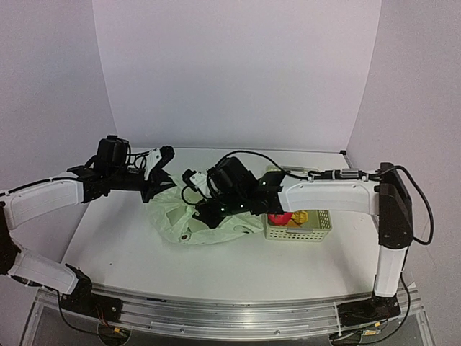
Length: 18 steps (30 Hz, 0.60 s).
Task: Untie the knot of the plastic bag and take out the fruit
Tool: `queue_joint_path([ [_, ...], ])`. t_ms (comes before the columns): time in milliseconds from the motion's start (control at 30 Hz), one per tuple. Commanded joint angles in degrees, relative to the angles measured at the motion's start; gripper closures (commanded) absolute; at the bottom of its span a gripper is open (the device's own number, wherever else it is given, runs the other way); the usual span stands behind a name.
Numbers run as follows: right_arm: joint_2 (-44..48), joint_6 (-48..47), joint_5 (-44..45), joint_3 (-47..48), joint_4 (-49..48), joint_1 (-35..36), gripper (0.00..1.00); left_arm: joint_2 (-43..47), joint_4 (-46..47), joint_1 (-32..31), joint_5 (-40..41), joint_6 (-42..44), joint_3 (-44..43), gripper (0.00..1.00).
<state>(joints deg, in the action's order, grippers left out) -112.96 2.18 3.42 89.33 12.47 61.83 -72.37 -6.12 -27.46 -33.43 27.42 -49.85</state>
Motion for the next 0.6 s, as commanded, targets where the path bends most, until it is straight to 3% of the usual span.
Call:
queue_joint_path([
  [0,-5.0,-7.1,7.1,4.4,-2.4,-0.5,0.77,-2.2,0.2,0.5,-0.2,-3.9,-2.4,1.0],
  [133,-5.3,-13.9,3.7,4.1,-3.3,1.1,0.77,-3.2,0.7,0.9,-0.4,-5.0,-3.8,1.0],
  [267,-0.9,-22.3,0.3,-3.9,-13.7,4.1,0.76,-3.6,0.3,1.0,-0.4,-5.8,-4.4,1.0],
  [567,-1.4,-29.5,9.2,-4.6,-13.3,5.2,0.78,-3.5,0.2,1.2,-2.3,-4.4,-4.2,1.0],
])
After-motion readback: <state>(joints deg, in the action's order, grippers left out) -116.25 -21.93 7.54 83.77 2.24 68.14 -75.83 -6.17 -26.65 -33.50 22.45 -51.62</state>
